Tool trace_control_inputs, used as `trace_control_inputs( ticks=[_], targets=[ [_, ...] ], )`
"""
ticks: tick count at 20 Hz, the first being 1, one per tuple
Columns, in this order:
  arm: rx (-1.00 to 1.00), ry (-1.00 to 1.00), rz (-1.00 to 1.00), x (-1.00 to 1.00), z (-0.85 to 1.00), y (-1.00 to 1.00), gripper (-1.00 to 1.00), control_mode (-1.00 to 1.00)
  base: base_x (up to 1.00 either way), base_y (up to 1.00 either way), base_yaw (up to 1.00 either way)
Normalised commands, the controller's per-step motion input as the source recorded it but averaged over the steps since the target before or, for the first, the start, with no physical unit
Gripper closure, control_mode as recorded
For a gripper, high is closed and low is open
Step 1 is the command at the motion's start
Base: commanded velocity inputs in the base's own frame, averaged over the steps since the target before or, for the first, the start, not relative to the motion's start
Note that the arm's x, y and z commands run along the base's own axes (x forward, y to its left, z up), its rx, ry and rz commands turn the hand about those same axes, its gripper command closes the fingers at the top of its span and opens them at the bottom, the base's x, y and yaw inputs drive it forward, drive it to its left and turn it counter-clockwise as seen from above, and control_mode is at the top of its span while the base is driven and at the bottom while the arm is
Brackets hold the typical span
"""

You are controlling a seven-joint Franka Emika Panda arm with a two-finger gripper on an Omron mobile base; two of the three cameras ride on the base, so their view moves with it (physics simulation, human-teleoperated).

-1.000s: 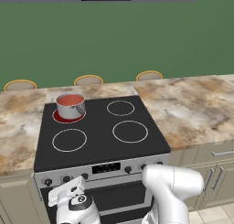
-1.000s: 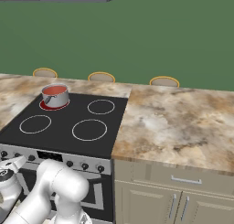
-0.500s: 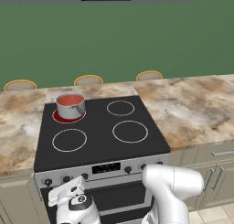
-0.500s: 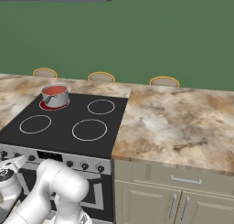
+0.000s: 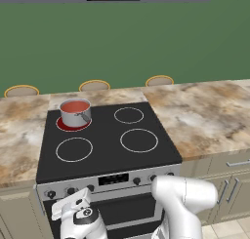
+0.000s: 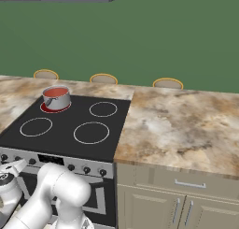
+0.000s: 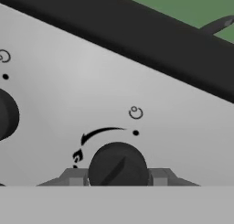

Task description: Wait until the marinara sauce is simmered to a deep red color and then turn off the stove.

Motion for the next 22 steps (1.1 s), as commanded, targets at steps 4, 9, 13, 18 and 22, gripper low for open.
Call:
trace_control_inputs(
  ticks=[4, 9, 13, 18, 22],
  targets=[
    [0.00, 0.00, 0.00, 0.00, 0.00, 0.00, 1.00, -1.00, 0.00, 0.00, 0.00],
    [0.00, 0.00, 0.00, 0.00, 0.00, 0.00, 1.00, -1.00, 0.00, 0.00, 0.00],
    [0.00, 0.00, 0.00, 0.00, 0.00, 0.00, 1.00, -1.00, 0.00, 0.00, 0.00],
    [0.00, 0.00, 0.00, 0.00, 0.00, 0.00, 1.00, -1.00, 0.00, 0.00, 0.00],
    [0.00, 0.00, 0.00, 0.00, 0.00, 0.00, 1.00, -1.00, 0.00, 0.00, 0.00]
  ],
)
